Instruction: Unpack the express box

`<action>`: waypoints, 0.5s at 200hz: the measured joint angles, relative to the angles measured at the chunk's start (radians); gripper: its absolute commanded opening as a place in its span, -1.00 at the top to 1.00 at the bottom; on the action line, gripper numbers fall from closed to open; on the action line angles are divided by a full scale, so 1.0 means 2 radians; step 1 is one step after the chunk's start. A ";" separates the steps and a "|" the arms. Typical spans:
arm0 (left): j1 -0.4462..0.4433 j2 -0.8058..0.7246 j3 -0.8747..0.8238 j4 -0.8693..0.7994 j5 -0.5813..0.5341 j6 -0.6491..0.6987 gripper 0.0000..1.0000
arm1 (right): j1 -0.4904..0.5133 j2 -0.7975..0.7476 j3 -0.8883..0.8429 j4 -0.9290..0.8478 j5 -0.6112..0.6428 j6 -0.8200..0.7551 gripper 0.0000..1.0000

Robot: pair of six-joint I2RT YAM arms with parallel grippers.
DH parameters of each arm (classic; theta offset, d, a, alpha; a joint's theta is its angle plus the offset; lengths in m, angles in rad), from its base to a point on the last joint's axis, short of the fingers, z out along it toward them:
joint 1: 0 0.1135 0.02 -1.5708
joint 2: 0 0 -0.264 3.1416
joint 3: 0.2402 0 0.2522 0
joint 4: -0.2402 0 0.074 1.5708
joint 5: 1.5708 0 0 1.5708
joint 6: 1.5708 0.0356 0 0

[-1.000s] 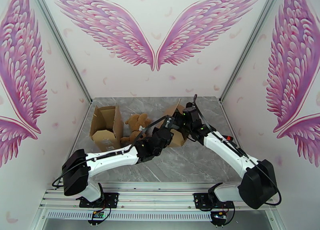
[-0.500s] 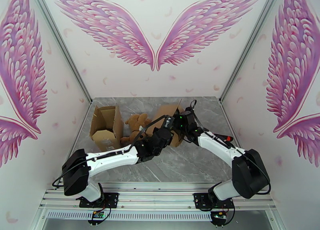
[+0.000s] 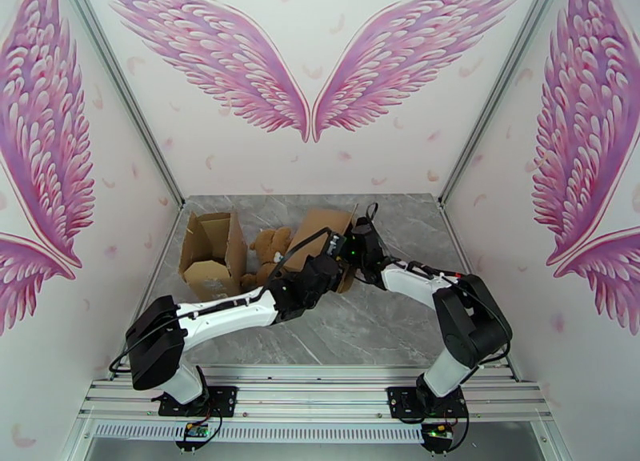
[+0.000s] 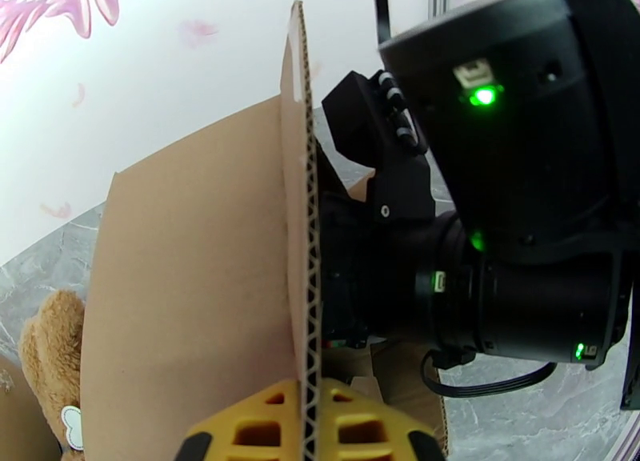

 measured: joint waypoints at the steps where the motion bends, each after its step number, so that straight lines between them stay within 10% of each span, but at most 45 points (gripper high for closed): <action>1: 0.000 0.000 0.000 0.000 0.000 0.000 1.00 | 0.000 0.000 0.000 0.000 0.000 0.000 0.92; 100: 0.059 -0.062 -0.028 0.001 -0.007 -0.052 1.00 | 0.000 -0.173 -0.102 0.038 -0.060 -0.048 1.00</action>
